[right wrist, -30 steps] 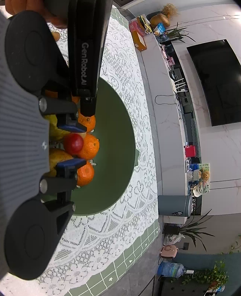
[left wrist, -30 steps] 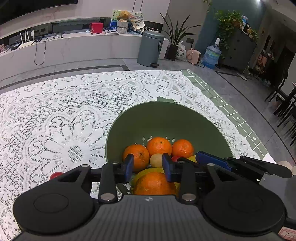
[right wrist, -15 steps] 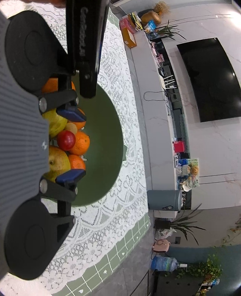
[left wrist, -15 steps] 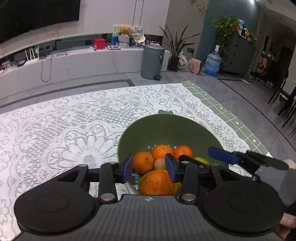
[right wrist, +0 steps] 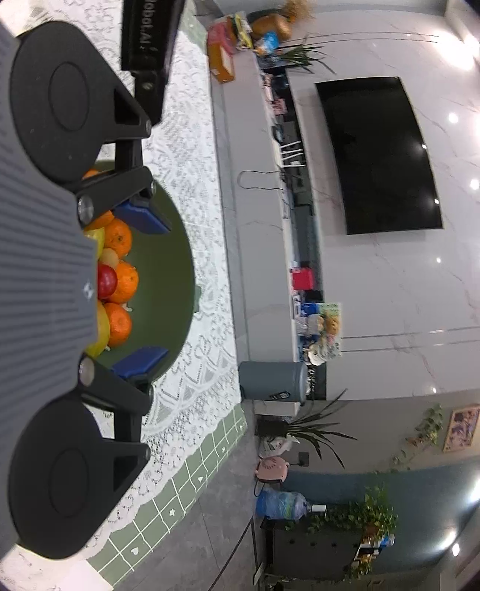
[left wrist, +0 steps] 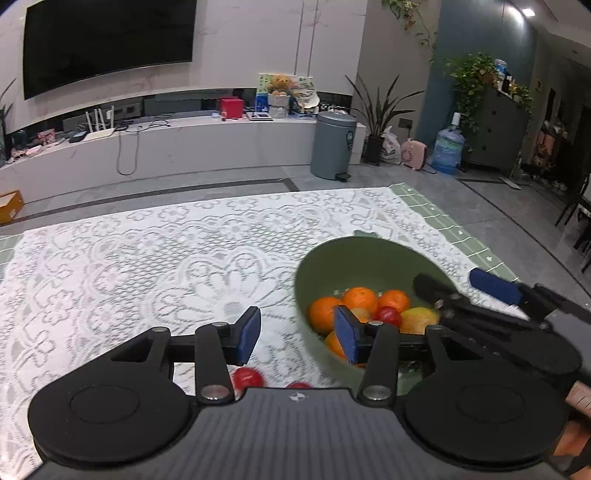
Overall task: Organize fruits
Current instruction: 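Lift both tools away from the colander toward the remaining tomatoes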
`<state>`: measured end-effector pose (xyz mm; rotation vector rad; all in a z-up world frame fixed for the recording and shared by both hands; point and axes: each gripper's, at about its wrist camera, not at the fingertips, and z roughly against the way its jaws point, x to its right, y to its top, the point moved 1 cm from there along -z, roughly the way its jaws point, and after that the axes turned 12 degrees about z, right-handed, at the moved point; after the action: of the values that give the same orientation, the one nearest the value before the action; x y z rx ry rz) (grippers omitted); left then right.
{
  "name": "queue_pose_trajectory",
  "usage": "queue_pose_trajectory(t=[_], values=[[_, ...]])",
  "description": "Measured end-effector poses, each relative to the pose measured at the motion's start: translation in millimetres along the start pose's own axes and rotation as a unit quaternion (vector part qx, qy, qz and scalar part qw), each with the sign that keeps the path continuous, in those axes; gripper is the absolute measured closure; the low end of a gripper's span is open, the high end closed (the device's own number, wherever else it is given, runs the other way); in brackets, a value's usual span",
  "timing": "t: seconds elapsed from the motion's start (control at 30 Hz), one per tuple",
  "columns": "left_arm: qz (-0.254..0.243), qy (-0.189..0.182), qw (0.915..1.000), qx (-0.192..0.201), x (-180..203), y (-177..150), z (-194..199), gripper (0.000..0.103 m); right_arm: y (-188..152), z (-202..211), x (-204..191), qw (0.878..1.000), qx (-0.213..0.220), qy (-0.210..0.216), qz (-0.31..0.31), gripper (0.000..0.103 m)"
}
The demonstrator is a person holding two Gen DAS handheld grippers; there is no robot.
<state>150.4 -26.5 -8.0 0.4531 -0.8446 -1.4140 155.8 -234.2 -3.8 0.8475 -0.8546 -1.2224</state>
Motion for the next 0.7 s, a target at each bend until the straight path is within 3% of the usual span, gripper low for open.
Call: queue_pose_trajectory(t=[0.27, 0.43, 0.7], values=[[-0.032, 0.015, 0.9994, 0.002, -22, -13, 20, 0.045, -6, 15, -25, 0.999, -0.001, 0.045, -0.016, 0.037], [-0.035, 0.028, 0.999, 0.003, -44, -22, 25, 0.045, -12, 24, -64, 0.996, 0.008, 0.079, 0.036, 0.038], [-0.005, 0.038, 0.9992, -0.006, -88, -32, 24, 0.045, -18, 30, -97, 0.989, 0.021, 0.097, 0.112, 0.038]])
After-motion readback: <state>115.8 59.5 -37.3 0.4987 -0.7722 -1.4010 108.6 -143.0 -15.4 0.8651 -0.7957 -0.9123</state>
